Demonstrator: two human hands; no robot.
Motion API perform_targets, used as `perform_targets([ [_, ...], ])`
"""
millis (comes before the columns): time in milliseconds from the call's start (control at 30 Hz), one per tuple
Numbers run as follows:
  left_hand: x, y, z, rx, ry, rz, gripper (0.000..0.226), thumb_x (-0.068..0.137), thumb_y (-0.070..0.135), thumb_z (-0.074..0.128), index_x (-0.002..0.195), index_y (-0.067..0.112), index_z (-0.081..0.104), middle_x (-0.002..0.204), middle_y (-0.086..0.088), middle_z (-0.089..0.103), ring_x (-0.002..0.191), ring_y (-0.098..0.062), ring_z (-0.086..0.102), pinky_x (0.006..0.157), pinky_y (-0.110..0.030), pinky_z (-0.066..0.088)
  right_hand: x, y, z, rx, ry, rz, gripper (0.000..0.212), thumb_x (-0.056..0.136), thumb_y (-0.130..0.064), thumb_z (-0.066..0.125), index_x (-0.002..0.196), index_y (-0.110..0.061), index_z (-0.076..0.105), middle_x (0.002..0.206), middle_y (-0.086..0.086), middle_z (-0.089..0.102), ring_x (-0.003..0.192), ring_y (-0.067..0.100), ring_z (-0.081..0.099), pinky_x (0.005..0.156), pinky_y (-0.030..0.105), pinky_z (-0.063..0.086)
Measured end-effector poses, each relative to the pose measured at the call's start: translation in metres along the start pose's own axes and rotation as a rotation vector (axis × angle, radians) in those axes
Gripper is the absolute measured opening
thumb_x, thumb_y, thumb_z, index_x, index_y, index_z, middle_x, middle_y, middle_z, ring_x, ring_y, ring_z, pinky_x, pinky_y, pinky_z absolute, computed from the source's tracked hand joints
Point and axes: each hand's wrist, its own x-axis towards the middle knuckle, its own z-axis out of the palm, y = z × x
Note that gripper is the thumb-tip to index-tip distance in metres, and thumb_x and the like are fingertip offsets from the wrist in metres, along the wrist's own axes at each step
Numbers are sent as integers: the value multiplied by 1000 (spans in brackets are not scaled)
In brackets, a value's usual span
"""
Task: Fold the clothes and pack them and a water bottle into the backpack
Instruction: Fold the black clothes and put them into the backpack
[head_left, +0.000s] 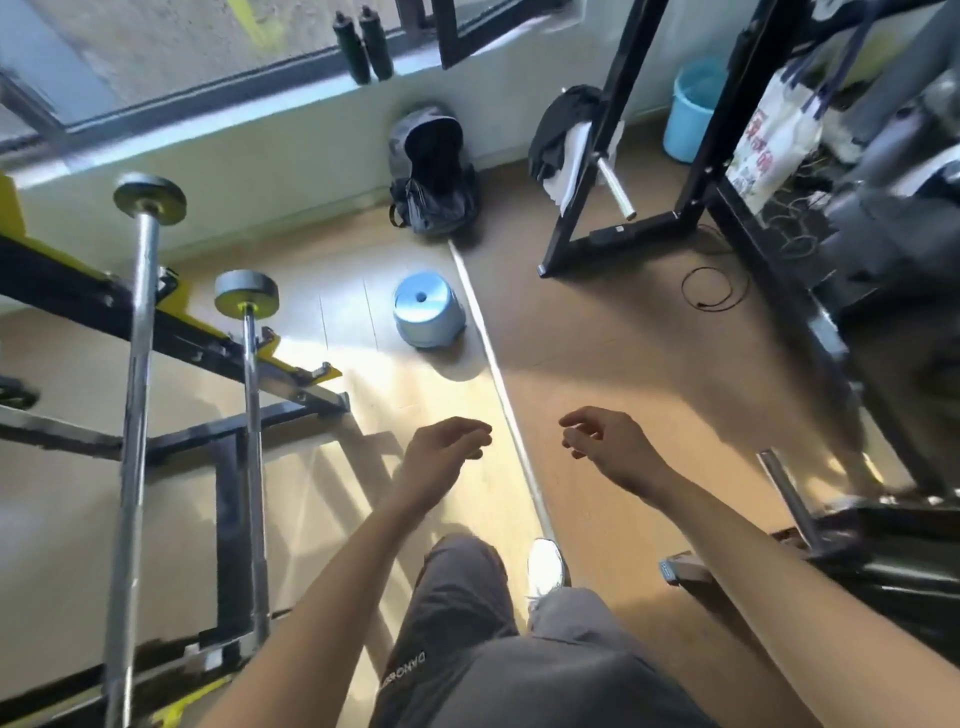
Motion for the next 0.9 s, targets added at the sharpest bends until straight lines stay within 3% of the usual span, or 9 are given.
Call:
perform_targets([
  [133,81,37,-27,-52,22,-6,11,93,28,69,99,26,78,98,4,80,93,-16,75,91,-33,57,86,-42,-22,-17,-14,-6,23,101,-25,59,120,-17,69,102,-3,71,86,11,69,84,32,58],
  [200,129,52,-42,-65,27,-10,14,98,18,66,99,24,78,99,0,80,94,-21,75,86,-29,55,134,-63,-31,-14,-17,-1,23,101,-25,59,120,-18,69,101,-3,71,86,9,69,80,28,58],
  [300,203,78,-66,-65,4,-10,16,99,18,64,98,25,78,100,1,80,94,-19,75,84,-26,54,205,-96,-46,0,-3,22,23,102,-23,58,121,-15,68,103,2,71,88,14,69,69,14,50],
  [433,300,120,-98,-57,-27,23,16,100,17,63,96,25,77,96,2,80,94,-20,74,84,-28,55,291,-142,-67,17,15,46,25,101,-19,58,123,-10,67,107,8,72,93,21,70,74,19,52],
  [533,363,160,-115,-32,-48,19,14,99,16,65,94,23,76,98,3,79,95,-23,73,90,-31,57,346,-170,-87,52,18,55,22,101,-20,60,120,-14,67,105,4,71,93,17,69,75,19,53],
  [667,437,210,-124,40,-87,3,17,100,17,64,107,9,77,102,-5,78,88,-15,71,77,-16,53,414,-182,-115,106,38,90,18,99,-20,63,116,-19,69,104,-2,72,93,15,69,79,22,57],
  [800,530,249,-122,95,-124,-33,21,89,33,68,97,18,80,94,0,80,96,-26,74,97,-39,57,503,-181,-150,136,54,141,13,97,-14,64,106,-14,73,96,4,74,83,17,70,72,26,55],
  [900,610,271,-113,132,-125,-67,21,79,40,64,88,27,77,88,6,80,95,-23,75,100,-47,56,585,-180,-180,98,80,161,12,95,-11,65,103,-13,73,90,4,75,74,14,66,72,25,53],
])
